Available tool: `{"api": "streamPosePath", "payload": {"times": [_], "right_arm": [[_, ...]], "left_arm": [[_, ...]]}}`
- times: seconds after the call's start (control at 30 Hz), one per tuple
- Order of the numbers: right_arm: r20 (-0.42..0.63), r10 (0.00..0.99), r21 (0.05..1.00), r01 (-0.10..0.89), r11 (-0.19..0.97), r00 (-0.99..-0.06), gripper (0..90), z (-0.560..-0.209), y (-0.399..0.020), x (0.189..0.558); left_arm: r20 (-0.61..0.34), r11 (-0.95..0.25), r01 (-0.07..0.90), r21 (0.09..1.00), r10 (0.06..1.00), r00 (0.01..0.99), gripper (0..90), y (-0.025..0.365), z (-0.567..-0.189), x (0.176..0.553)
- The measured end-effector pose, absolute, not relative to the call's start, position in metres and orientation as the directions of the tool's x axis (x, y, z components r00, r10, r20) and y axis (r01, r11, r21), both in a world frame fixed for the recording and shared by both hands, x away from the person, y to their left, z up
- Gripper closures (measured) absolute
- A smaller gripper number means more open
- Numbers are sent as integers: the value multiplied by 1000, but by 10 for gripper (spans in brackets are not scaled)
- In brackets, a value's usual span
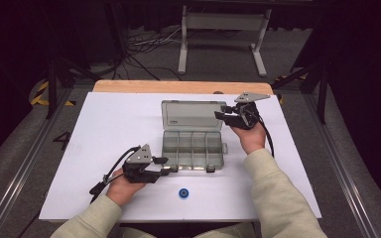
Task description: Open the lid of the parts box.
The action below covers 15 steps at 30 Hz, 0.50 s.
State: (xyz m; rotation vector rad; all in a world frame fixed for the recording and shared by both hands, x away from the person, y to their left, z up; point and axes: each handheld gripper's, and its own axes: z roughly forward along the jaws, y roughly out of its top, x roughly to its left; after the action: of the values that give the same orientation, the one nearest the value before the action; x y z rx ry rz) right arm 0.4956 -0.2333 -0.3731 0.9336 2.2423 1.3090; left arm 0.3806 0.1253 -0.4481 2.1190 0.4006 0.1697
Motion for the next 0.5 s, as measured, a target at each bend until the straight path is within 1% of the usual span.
{"api": "streamPosePath", "payload": {"times": [0.27,0.5], "right_arm": [[2,720,858,370,355,-694,613,-383,-229,504],[24,728,850,397,346,-685,601,-391,-228,511]], "left_arm": [[-34,-505,217,835,347,937,553,125,-448,381],[-45,-506,222,834,338,940,545,125,-449,380]]}}
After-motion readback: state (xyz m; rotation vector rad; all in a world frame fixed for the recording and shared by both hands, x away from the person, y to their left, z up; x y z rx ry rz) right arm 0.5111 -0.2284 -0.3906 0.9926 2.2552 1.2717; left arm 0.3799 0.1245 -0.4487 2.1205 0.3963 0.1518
